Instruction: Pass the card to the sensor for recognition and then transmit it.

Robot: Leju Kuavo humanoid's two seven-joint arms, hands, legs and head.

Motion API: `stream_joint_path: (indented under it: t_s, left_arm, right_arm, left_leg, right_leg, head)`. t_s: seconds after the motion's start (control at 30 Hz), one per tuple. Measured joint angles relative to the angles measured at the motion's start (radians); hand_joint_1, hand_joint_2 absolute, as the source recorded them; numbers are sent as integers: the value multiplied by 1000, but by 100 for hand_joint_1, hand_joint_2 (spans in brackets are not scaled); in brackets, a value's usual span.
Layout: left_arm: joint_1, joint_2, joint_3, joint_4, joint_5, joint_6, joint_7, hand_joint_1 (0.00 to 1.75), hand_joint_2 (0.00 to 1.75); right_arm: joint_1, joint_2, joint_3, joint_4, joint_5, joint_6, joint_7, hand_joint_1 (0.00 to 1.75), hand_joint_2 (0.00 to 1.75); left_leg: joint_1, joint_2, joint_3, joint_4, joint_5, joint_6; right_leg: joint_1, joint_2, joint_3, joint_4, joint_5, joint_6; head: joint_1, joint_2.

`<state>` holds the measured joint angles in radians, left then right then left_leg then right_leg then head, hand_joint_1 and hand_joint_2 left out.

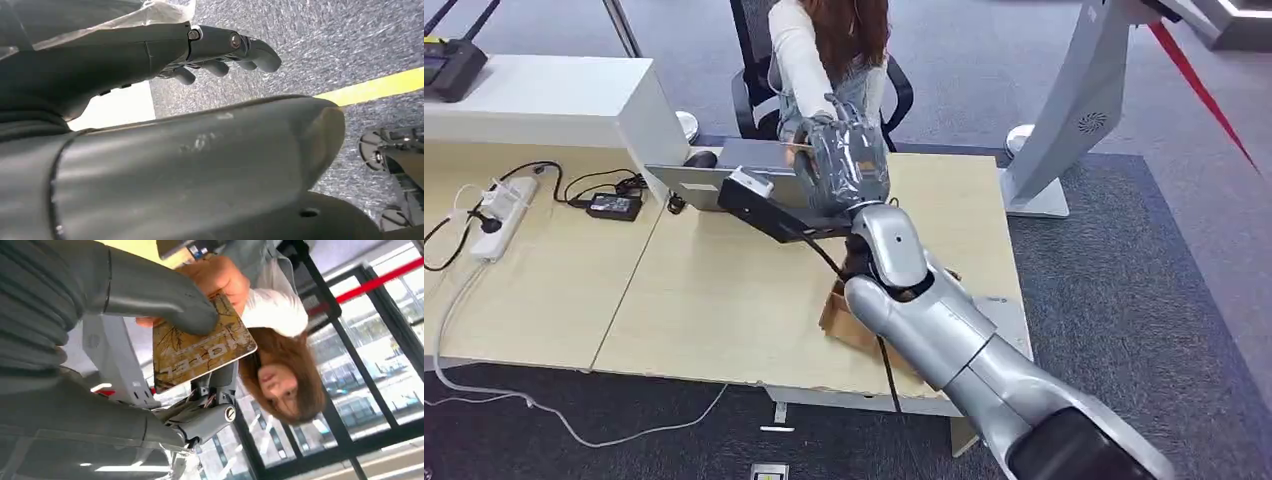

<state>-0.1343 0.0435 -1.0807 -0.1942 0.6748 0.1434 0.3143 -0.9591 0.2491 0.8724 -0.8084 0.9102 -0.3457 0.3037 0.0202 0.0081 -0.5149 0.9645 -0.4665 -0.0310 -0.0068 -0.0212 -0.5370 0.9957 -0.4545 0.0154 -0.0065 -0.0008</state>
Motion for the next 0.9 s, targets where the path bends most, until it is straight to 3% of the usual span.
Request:
stream_joint_path:
  t_s: [0.43, 0.47, 0.5, 0.9]
  left_arm:
    - [0, -3, -1, 0, 0, 3, 5, 0, 0]
    - [0, -3, -1, 0, 0, 3, 5, 0, 0]
    - [0, -3, -1, 0, 0, 3, 5, 0, 0]
    - [1, 1, -1, 0, 14, 8, 13, 0, 0]
  right_arm:
    - [-7, 15, 4, 102, -42, -2, -5, 175, 175]
    - [-7, 15, 4, 108, -47, -5, -9, 61, 175]
    - [-7, 15, 4, 112, -53, -7, -12, 0, 175]
    - [9, 29, 19, 103, -89, -111, -71, 0, 175]
  left_leg:
    - [0, 0, -1, 0, -1, 0]
    - [0, 0, -1, 0, -1, 0]
    - [0, 0, -1, 0, -1, 0]
    - [0, 1, 0, 0, -1, -1]
  right_leg:
    - [0, 0, -2, 0, 0, 0]
    - [0, 0, -2, 0, 0, 0]
    - [0, 0, -2, 0, 0, 0]
    - [0, 1, -1, 0, 0, 0]
  head:
    - [0, 0]
    - [0, 0]
    - [0, 0]
    - [0, 0]
